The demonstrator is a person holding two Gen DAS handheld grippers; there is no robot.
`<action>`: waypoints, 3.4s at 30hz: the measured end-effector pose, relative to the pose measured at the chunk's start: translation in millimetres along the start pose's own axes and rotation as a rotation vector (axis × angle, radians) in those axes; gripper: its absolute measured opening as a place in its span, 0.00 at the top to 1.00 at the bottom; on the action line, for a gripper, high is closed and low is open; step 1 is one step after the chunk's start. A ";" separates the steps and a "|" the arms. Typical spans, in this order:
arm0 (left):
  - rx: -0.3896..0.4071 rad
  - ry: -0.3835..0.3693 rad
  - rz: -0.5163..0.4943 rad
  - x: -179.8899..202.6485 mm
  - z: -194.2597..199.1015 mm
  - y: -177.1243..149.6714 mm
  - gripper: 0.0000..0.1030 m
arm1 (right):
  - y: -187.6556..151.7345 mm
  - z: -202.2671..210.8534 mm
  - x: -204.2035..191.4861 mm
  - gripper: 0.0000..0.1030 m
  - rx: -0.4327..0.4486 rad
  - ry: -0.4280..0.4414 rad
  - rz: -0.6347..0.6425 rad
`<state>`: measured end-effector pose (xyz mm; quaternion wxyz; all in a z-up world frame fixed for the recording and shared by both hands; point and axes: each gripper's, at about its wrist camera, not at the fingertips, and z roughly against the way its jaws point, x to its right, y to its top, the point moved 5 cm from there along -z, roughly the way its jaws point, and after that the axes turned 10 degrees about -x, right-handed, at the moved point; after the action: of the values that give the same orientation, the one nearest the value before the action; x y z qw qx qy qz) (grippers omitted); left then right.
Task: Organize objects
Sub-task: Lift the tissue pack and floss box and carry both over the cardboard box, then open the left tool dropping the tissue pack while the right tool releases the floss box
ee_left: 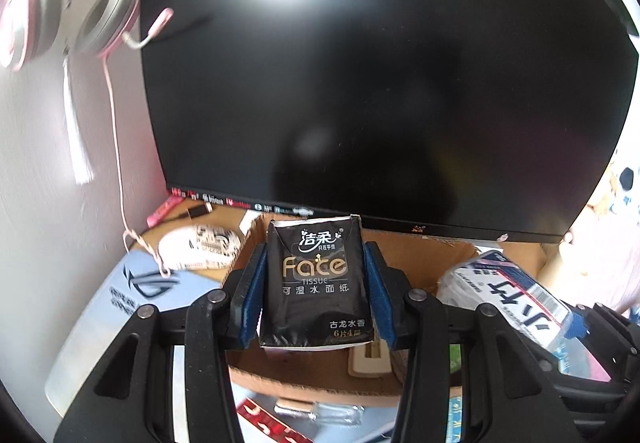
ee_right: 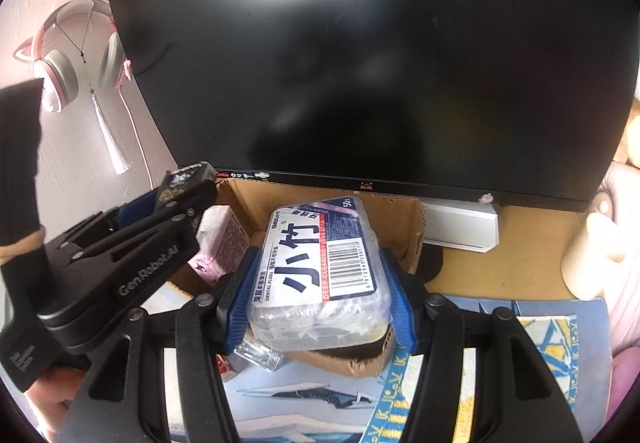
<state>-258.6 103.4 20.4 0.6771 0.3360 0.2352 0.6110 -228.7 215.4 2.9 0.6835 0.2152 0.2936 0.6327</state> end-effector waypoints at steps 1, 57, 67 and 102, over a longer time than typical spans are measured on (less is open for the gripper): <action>0.005 0.009 -0.012 1.8 -0.7 0.6 0.57 | 0.4 -4.8 2.4 0.40 -0.006 -0.002 -0.005; -0.130 -0.070 0.020 21.6 -51.4 -16.6 0.53 | -14.4 -34.8 2.5 0.39 -0.032 -0.160 0.023; -0.058 -0.060 0.057 11.9 -35.2 -10.0 0.09 | -13.3 -29.9 0.6 0.28 -0.038 -0.164 0.028; 0.004 0.187 0.063 -43.5 45.5 -12.8 0.00 | -16.0 0.7 -3.1 0.00 -0.040 -0.089 -0.178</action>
<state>-223.0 52.5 37.1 0.6318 0.2862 0.2880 0.6603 -216.5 210.8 -6.9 0.7535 0.2022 0.2683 0.5651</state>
